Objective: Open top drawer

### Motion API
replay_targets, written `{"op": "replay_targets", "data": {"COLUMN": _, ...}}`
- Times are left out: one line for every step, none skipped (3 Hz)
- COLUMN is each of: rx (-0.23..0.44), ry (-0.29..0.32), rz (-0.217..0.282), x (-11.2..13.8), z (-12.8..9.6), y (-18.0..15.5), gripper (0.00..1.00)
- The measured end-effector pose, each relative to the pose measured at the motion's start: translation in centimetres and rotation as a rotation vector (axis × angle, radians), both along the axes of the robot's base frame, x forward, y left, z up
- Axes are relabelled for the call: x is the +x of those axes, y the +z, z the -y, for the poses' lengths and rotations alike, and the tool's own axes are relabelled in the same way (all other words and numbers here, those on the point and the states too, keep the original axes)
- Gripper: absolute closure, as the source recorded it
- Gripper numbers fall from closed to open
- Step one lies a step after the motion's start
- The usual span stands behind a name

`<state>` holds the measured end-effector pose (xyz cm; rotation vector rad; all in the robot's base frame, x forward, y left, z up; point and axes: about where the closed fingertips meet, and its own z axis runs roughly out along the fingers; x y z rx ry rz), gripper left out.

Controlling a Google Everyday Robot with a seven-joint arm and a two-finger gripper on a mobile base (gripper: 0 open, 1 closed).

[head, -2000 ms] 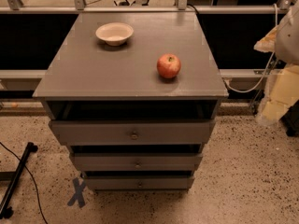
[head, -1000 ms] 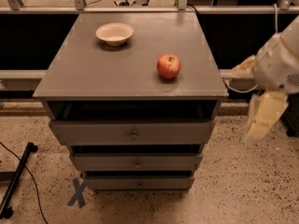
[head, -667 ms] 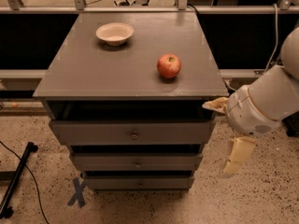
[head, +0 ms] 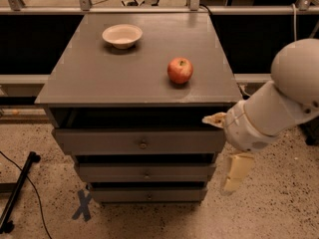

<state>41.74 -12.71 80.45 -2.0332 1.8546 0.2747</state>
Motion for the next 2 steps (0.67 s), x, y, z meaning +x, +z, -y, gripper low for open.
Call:
{"op": "replay_targets", "data": {"rx": -0.040, "ry": 0.006, "rz": 0.051, "x": 0.8, "z": -2.8, "y": -3.0, "gripper": 0.00}}
{"op": "replay_targets", "data": {"rx": -0.069, "ry": 0.000, "rz": 0.136, "x": 2.9, "z": -5.4, "y": -5.4, "gripper": 0.00}}
